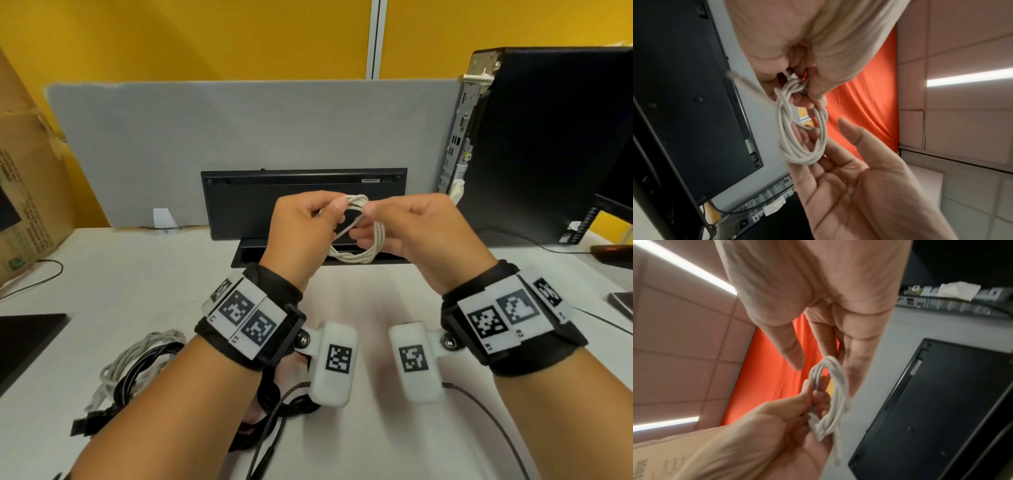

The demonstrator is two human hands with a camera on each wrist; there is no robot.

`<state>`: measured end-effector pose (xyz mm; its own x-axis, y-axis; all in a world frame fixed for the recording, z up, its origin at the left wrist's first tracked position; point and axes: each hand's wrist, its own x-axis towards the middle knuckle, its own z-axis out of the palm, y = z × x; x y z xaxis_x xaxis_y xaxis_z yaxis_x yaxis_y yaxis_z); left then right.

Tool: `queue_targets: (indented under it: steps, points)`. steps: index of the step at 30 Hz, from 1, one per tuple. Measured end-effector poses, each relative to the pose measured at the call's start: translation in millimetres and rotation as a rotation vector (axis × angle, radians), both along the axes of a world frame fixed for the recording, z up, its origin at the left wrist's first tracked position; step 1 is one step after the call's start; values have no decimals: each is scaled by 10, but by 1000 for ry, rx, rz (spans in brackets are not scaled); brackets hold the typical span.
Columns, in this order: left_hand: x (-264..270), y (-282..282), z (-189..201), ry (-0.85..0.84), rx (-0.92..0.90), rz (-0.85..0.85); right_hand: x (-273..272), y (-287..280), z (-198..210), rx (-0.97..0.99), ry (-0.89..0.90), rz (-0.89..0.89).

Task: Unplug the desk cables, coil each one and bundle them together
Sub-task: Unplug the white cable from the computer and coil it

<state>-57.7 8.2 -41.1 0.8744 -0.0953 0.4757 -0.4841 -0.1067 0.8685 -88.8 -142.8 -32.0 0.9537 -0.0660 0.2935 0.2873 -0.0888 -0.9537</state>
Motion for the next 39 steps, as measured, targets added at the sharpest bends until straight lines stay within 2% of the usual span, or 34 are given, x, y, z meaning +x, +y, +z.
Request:
queue_targets:
  steps: [3, 6, 13, 16, 22, 26, 31, 33, 35, 39]
  points:
    - [3, 12, -3, 15, 1, -2, -53, 56, -16, -30, -39, -16]
    - [16, 19, -4, 74, -1, -59, -63, 55, -1, 126, -12, -10]
    - [34, -1, -15, 171, 61, -229, -113, -32, 182, 589, 174, 211]
    - [40, 2, -33, 189, 88, -247, -163, -52, 224, 658, 245, 301]
    - [54, -8, -59, 197, 147, -243, -177, -63, 239, 345, 239, 252]
    - [71, -19, -77, 174, 169, -171, -180, -52, 223, 197, 185, 201]
    - [89, -8, -76, 165, 174, -101, -128, -10, 164, -367, -19, -96]
    - [97, -6, -67, 165, 168, -90, -99, -64, 159, -508, -87, -175]
    - [88, -11, -38, 211, 117, -107, -72, -122, 155, -589, -120, -216]
    - [17, -37, 19, 385, -129, -246, -45, -180, 165, -773, -211, -245]
